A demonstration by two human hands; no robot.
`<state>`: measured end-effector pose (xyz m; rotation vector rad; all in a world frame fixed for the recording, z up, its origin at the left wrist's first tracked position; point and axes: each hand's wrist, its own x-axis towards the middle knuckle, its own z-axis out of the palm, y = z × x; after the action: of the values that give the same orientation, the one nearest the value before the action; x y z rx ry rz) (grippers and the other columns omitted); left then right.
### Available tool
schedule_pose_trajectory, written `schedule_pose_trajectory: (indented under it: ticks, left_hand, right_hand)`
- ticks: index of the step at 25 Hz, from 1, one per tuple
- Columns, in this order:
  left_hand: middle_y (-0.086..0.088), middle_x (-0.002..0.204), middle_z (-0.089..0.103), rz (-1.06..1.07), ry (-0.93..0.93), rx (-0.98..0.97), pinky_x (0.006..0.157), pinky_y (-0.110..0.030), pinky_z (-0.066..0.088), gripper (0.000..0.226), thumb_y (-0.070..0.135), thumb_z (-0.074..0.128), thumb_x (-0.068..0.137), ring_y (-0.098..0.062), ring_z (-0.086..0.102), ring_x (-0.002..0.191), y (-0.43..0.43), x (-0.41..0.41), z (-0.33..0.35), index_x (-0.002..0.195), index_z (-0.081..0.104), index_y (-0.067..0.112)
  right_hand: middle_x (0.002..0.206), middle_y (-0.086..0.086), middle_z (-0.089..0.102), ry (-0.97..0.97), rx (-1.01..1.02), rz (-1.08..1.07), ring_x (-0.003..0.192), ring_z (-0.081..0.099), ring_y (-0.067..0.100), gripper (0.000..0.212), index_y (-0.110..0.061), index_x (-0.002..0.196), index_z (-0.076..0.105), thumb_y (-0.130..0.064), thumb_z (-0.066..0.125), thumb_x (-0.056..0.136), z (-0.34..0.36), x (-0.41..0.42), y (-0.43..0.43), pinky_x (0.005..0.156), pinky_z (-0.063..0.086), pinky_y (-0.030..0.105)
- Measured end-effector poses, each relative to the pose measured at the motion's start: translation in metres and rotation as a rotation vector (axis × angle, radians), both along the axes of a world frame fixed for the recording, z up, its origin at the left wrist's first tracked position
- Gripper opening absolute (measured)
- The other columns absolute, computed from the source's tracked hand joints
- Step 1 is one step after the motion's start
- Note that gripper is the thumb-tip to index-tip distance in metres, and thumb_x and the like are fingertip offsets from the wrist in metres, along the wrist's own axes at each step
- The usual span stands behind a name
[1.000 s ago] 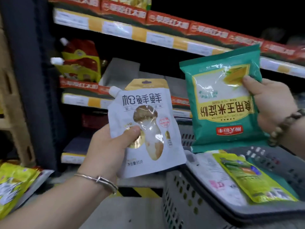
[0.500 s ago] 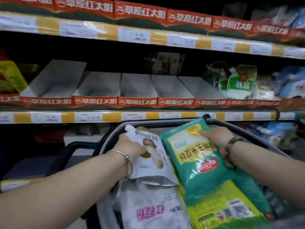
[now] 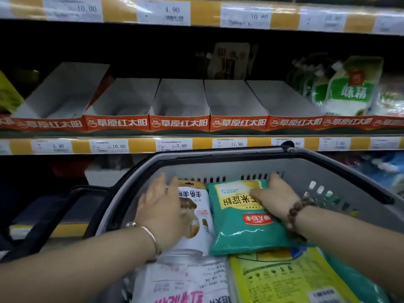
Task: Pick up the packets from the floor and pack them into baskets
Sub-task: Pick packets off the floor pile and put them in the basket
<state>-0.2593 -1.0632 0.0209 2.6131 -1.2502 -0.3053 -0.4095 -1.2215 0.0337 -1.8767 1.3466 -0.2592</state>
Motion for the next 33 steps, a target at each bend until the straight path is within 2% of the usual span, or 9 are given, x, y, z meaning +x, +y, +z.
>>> schedule_pose_trajectory:
  ticks: [2,4,8,12,15,20,22,25,33]
  left_hand:
    - [-0.007,0.156,-0.019,-0.155,-0.100,0.086,0.117,-0.040,-0.003,0.076,0.053,0.031,0.095,-0.022,-0.016,0.144,-0.001,-0.010,-0.002,0.149,-0.010,0.020]
    - [-0.007,0.157,-0.016,-0.219,-0.113,0.203,0.118,-0.044,-0.002,0.070,0.053,0.022,0.096,-0.023,-0.016,0.144,-0.003,-0.013,-0.011,0.150,-0.008,0.020]
    - [-0.006,0.158,-0.011,-0.167,-0.102,0.195,0.118,-0.044,-0.001,0.065,0.053,0.021,0.096,-0.022,-0.012,0.145,-0.008,-0.015,-0.021,0.150,-0.002,0.025]
    - [-0.006,0.158,-0.011,-0.146,-0.077,0.209,0.117,-0.046,-0.003,0.063,0.051,0.021,0.097,-0.024,-0.010,0.145,-0.010,-0.018,-0.026,0.150,0.000,0.025]
    - [-0.008,0.158,-0.010,-0.164,-0.066,0.202,0.116,-0.047,-0.004,0.063,0.051,0.021,0.097,-0.026,-0.010,0.145,-0.011,-0.016,-0.026,0.150,0.001,0.024]
    - [-0.011,0.157,0.007,-0.193,-0.015,0.216,0.116,-0.047,0.008,0.062,0.051,0.030,0.096,-0.030,0.006,0.144,-0.014,-0.009,-0.019,0.148,0.018,0.020]
    - [-0.011,0.148,0.027,-0.184,0.015,0.155,0.111,-0.043,0.026,0.052,0.047,0.039,0.094,-0.033,0.027,0.136,-0.009,-0.006,-0.007,0.139,0.037,0.020]
    - [-0.006,0.143,0.034,-0.205,-0.068,-0.042,0.106,-0.040,0.035,0.048,0.043,0.046,0.091,-0.028,0.036,0.130,0.017,-0.005,0.023,0.135,0.041,0.023]
    - [0.010,0.126,0.052,-0.026,-0.204,-0.504,0.096,-0.031,0.041,0.036,0.027,0.055,0.088,-0.011,0.050,0.116,0.200,0.016,0.064,0.125,0.054,0.027]
  right_hand:
    - [0.156,0.005,0.015,0.192,-0.278,0.297,0.138,0.030,0.025,0.073,-0.021,0.149,0.014,-0.052,0.046,0.092,0.002,-0.002,0.010,0.111,0.032,0.042]
    - [0.159,-0.001,-0.004,0.327,-0.459,0.600,0.146,0.001,0.018,0.070,-0.030,0.150,0.007,-0.059,0.032,0.092,-0.004,0.002,0.022,0.119,0.006,0.038]
    - [0.159,0.000,-0.006,0.475,-0.484,0.727,0.146,-0.003,0.015,0.071,-0.031,0.150,0.000,-0.066,0.010,0.090,-0.018,0.001,0.021,0.119,-0.002,0.034]
    - [0.159,-0.002,-0.005,0.519,-0.552,0.745,0.146,-0.002,0.013,0.138,-0.034,0.149,-0.004,-0.084,-0.039,0.026,-0.020,-0.001,0.022,0.116,-0.002,0.031]
    - [0.159,-0.001,-0.005,0.525,-0.580,0.722,0.146,-0.002,0.014,0.140,-0.035,0.149,-0.005,-0.076,-0.047,0.022,-0.021,0.001,0.025,0.116,-0.002,0.030]
    - [0.159,-0.001,0.000,0.563,-0.573,0.690,0.146,0.004,0.016,0.140,-0.035,0.149,0.001,-0.082,-0.041,0.025,-0.017,0.003,0.026,0.119,0.004,0.033]
    - [0.158,0.001,0.011,0.545,-0.529,0.696,0.143,0.019,0.018,0.116,-0.034,0.150,0.006,-0.091,-0.018,0.051,-0.007,0.004,0.033,0.117,0.018,0.034]
    - [0.148,0.000,0.038,0.386,-0.568,0.634,0.126,0.046,0.019,0.071,-0.038,0.148,0.008,-0.066,0.034,0.088,0.015,0.013,0.050,0.093,0.043,0.029]
    - [0.139,-0.004,0.046,-0.023,-0.832,0.896,0.118,0.051,0.017,0.049,-0.031,0.140,0.036,-0.036,0.046,0.093,0.064,0.093,0.189,0.093,0.045,0.033]
